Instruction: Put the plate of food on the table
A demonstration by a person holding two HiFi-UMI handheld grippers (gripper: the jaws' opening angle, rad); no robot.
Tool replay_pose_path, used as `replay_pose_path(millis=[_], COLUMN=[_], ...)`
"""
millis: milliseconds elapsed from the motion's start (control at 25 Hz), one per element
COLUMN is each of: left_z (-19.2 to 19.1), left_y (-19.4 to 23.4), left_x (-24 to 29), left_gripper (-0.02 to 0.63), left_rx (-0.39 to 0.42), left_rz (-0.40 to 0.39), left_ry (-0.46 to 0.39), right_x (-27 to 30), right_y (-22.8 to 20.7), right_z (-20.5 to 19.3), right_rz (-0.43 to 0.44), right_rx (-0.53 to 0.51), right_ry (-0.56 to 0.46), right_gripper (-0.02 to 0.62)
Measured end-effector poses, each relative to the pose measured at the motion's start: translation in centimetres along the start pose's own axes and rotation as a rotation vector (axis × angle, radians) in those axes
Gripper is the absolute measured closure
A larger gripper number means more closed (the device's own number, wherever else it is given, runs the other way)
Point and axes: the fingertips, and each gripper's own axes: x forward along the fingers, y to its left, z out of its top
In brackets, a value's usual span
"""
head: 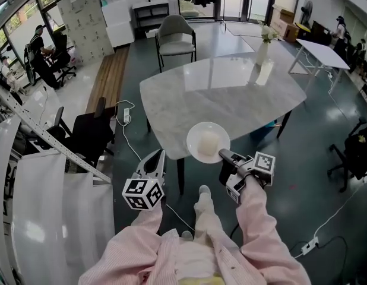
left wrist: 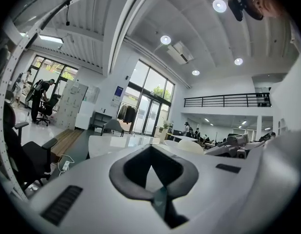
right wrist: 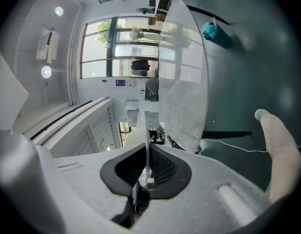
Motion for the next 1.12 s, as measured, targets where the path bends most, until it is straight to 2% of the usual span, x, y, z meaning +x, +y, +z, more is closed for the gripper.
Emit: replay_pose_path(millis=[400,640,1120], left_z=[1.6,2.2,-0.4], left_y=[5.2,8.0,12.4], left_x=[10.2,15.9,23.2], left_gripper=[0.615,0.615,0.615], left_rx=[-0.049,-0.079,-0.167], left_rz=[0.083,0.134,0.232], left_ry=[-0.004,0.006,0.056], right_x=[10.0,15.7,24.4], right_y=[-0.1,-0.1,-3.6], right_z=[8.4,13.2,18.8], right_rz=[-0.010,-0.033,-0.094], right_rx=[0.009,-0.059,-0.068], right_ry=[0.101,0.162,0.295], right_gripper=[0.578,0.578,0.578])
